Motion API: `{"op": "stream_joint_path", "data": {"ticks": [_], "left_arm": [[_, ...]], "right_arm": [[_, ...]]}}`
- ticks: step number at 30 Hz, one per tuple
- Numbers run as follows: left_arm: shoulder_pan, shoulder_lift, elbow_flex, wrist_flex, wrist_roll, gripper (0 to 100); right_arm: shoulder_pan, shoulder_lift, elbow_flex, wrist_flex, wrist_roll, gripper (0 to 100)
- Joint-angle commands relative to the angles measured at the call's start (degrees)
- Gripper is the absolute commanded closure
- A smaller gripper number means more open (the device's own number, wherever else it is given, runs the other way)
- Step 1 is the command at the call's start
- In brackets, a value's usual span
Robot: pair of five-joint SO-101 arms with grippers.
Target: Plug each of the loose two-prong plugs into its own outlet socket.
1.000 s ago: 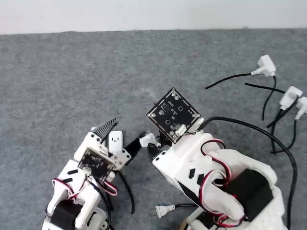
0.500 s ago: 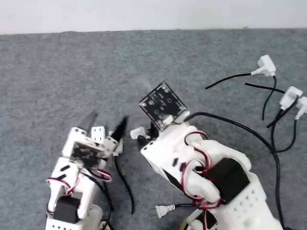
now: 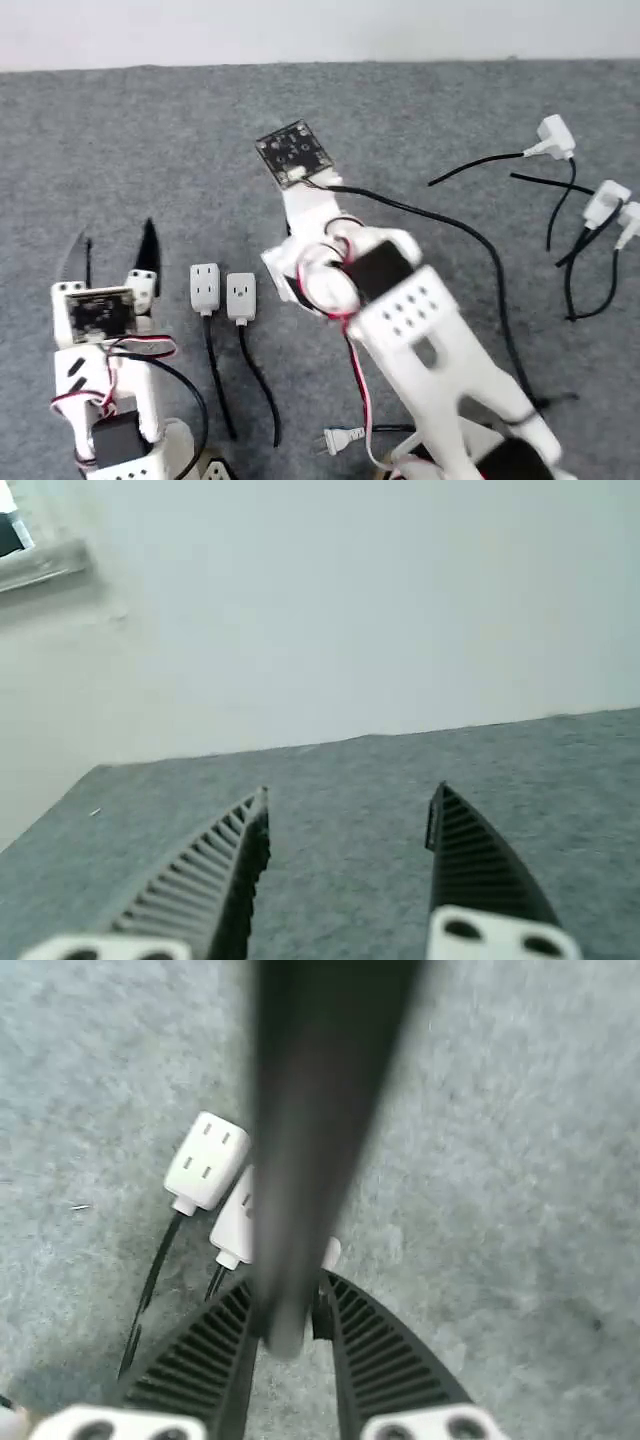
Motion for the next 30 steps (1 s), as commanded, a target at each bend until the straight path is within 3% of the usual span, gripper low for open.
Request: {"op": "stream_joint_path", "data": {"ticks": [1, 8, 13, 19, 23, 30], "left_arm": [[-5.6, 0.4, -1.8, 1.0, 2.5, 76], [-8.1, 0.4, -2.4, 1.6, 4.8, 76], [-8.1, 0.4, -2.0, 1.7, 4.8, 76], [-8.1, 0.4, -2.1, 1.7, 4.8, 76], [-8.1, 0.3, -2.1, 1.7, 4.6, 76], [-8.1, 0.3, -2.1, 1.7, 4.5, 76]], "right_arm": [[0.9, 6.1, -1.8, -2.7, -3.4, 99.1], [0.0, 26.9, -19.1, 0.7, -15.1, 99.1], [-3.6, 40.6, -33.3, 8.0, -17.7, 99.1], [-8.0, 42.2, -44.9, 12.0, -20.4, 99.1], [-11.5, 42.6, -45.5, 12.2, -20.4, 99.1], [-11.6, 42.7, -45.4, 13.8, -20.2, 99.1]]}}
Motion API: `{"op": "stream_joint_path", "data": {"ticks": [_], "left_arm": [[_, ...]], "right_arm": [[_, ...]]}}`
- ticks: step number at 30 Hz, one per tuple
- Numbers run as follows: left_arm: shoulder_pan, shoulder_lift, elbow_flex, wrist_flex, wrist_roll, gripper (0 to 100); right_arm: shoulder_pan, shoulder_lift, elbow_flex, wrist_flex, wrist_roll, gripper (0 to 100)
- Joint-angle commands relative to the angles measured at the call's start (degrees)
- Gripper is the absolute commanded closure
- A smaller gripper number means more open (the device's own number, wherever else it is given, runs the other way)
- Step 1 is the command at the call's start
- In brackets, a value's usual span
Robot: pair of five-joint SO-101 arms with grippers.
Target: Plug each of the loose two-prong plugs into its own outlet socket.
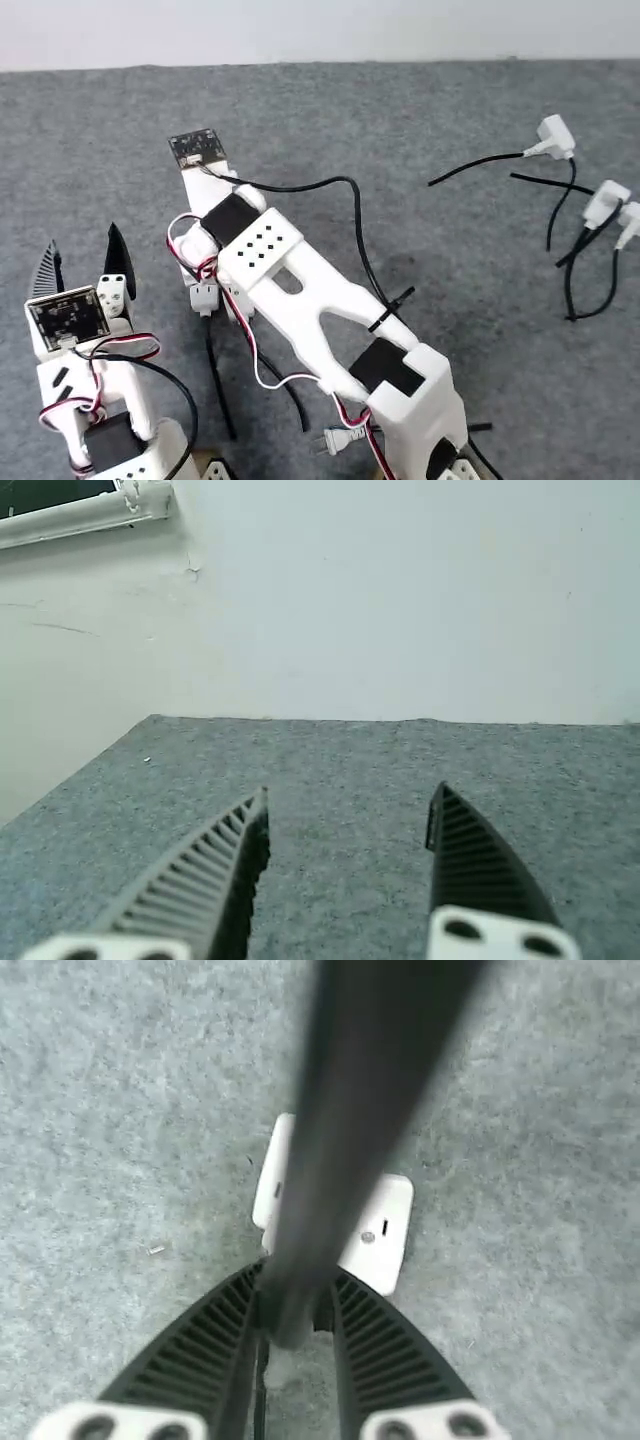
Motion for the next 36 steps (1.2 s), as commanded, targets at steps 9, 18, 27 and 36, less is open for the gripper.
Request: {"op": "stream_joint_path", "data": {"ticks": [9, 18, 27, 36], "left_arm": [[-0.4, 0.4, -2.0, 0.2, 0.4, 76], [-0.2, 0.2, -1.1, -0.1, 0.3, 76], [-0.1, 0.2, -1.1, -0.1, 0.3, 76], [-0.1, 0.2, -0.7, -0.2, 0.3, 76]], "right_arm": [[0.8, 0.7, -3.1, 6.6, 4.2, 99.1], [3.8, 3.8, -3.3, 6.1, 11.5, 99.1], [3.8, 5.9, -3.4, 4.1, 19.0, 99.1], [3.6, 6.0, -3.4, 2.1, 22.2, 99.1]]}}
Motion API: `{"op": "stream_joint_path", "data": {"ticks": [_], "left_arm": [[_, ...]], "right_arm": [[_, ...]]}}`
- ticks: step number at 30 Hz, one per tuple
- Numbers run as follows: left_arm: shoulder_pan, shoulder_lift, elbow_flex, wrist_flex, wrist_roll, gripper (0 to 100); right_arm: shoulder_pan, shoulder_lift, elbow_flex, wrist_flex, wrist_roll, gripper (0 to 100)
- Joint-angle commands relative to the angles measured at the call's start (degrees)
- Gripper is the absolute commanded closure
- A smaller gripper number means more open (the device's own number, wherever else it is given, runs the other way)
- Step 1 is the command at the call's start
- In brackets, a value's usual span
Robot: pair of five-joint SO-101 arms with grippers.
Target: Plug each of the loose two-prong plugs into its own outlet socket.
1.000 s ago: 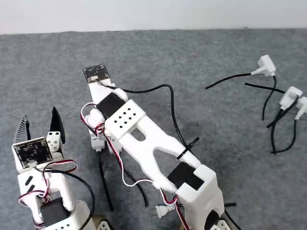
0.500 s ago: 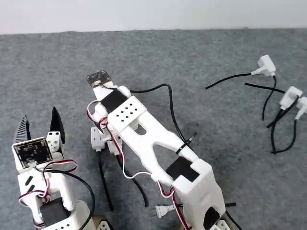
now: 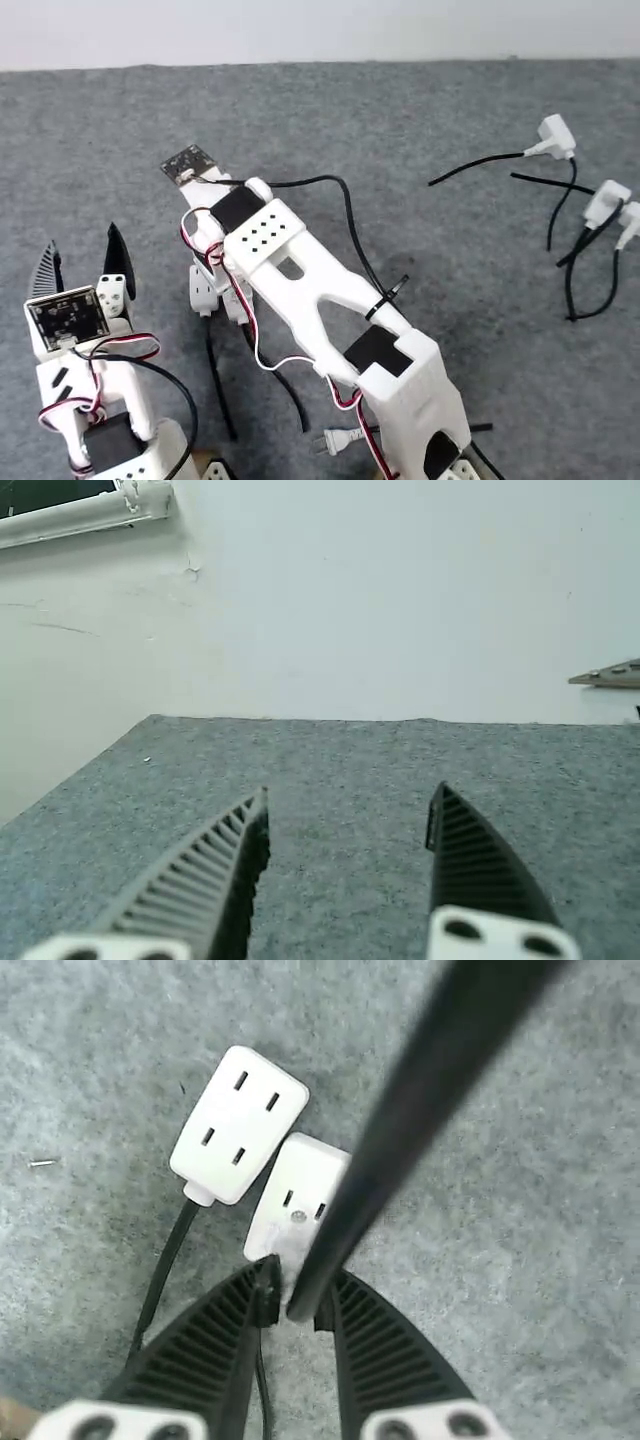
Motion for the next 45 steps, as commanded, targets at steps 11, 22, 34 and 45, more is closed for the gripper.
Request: {"op": "stream_joint_path", "data": {"ticks": [11, 22, 34, 45], "left_arm": [[0.0, 0.1, -0.5, -0.2, 0.2, 76], [0.0, 0.1, 0.5, -1.5, 0.2, 76], [0.0, 0.1, 1.6, -2.9, 0.2, 76], [0.0, 0.1, 1.6, -2.9, 0.1, 76]], "right_arm": [[0.1, -0.3, -5.2, -1.1, 2.0, 99.1], [-0.5, 1.5, -6.8, -1.5, 3.6, 99.1], [-0.4, 3.8, -10.7, -2.2, 5.3, 99.1], [-0.1, 6.8, -11.8, -2.2, 5.3, 99.1]]}}
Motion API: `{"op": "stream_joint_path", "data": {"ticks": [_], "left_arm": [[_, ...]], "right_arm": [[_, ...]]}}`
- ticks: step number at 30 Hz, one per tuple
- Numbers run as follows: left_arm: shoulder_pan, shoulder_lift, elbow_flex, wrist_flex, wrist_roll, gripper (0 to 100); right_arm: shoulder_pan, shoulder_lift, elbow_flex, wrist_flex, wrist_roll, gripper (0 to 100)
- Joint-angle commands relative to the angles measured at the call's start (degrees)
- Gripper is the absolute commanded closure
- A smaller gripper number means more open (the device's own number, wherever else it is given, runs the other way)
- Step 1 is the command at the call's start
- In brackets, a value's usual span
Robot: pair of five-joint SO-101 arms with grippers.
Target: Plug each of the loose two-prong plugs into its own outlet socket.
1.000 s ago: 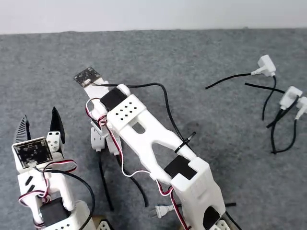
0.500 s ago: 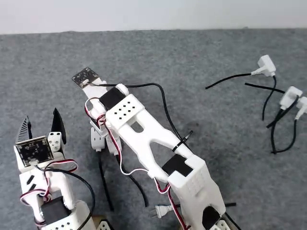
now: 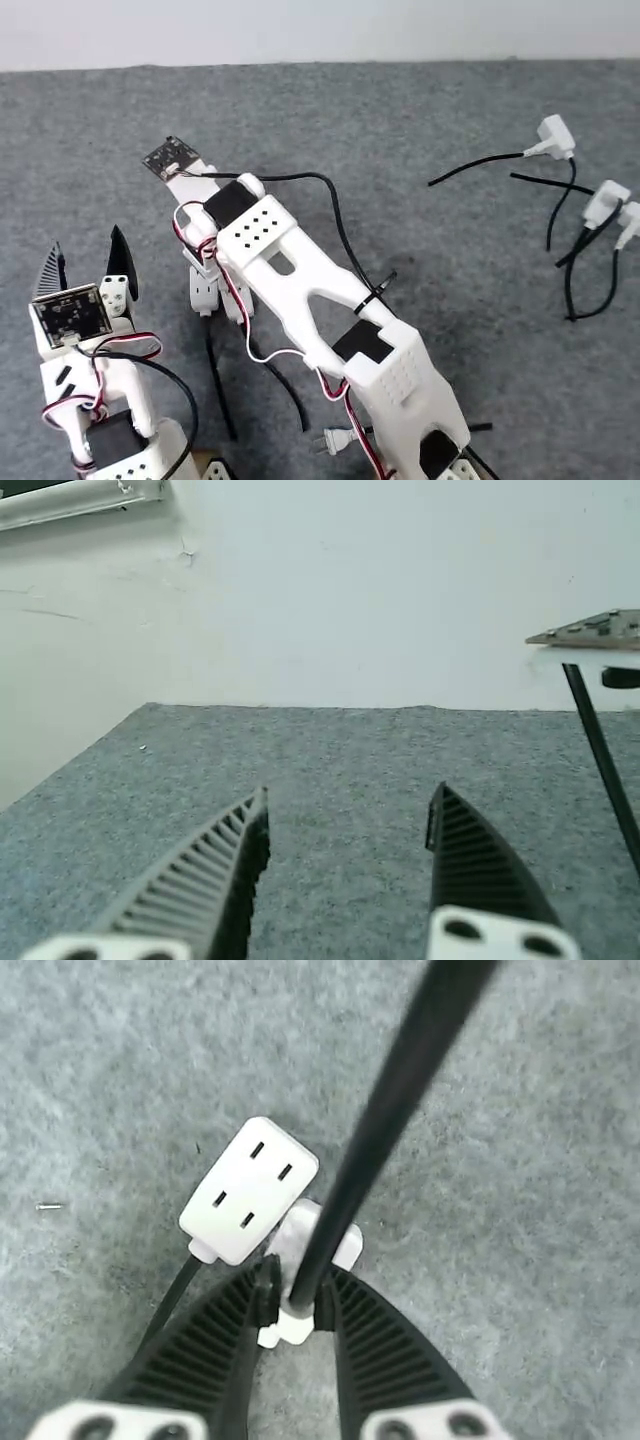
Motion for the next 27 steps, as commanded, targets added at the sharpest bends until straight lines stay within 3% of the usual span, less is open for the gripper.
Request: {"op": "stream_joint_path", "data": {"ticks": [1, 27], "left_arm": [[-0.1, 0.1, -0.6, -1.9, 0.1, 76], [0.2, 0.1, 0.0, -2.0, 0.2, 76]], "right_arm": [[-0.1, -0.2, -2.2, -0.3, 0.6, 99.1], [1.5, -5.9, -7.5, 0.1, 0.8, 99.1]]}}
